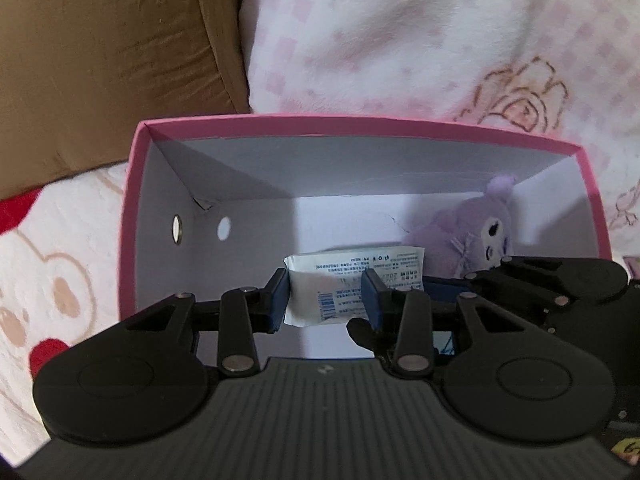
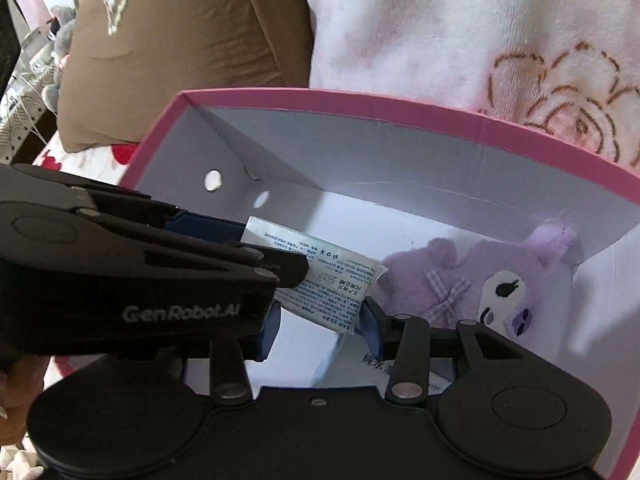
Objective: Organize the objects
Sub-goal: 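Lower the carton into the pink box and open the right tool, then raise the open right tool out of the pink box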
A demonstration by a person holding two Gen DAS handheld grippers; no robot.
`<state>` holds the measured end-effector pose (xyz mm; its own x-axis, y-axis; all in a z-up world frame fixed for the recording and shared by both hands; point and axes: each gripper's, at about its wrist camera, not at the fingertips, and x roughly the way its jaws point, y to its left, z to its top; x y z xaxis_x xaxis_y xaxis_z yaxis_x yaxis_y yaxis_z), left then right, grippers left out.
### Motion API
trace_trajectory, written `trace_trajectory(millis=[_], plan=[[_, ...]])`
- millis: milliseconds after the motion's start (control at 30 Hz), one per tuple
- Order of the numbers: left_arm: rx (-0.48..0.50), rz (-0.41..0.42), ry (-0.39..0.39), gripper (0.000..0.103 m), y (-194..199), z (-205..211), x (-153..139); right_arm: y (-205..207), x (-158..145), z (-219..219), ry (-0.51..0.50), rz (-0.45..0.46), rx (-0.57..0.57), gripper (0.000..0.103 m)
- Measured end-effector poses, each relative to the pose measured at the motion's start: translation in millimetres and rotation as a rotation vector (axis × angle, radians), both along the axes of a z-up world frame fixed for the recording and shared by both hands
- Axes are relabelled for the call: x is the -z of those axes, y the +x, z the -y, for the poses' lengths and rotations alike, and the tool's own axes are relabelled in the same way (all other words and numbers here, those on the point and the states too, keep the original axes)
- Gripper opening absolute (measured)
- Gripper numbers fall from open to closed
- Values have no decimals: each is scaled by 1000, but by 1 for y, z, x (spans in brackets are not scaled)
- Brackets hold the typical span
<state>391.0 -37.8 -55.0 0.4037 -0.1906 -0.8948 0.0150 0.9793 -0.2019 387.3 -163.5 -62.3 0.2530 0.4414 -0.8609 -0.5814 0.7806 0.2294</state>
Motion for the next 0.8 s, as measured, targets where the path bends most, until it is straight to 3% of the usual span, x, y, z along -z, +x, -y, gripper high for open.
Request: trace_trajectory(millis=[400, 500, 800], plan=[[-34, 5, -50, 28, 8, 3, 20, 20, 14, 1, -80, -64, 62, 48], [-33, 26, -24, 28, 6, 8, 21, 22, 15, 3, -90, -70, 83, 48], [-60, 84, -14, 28, -14, -2, -2, -6, -16, 26, -17, -65, 34, 54]])
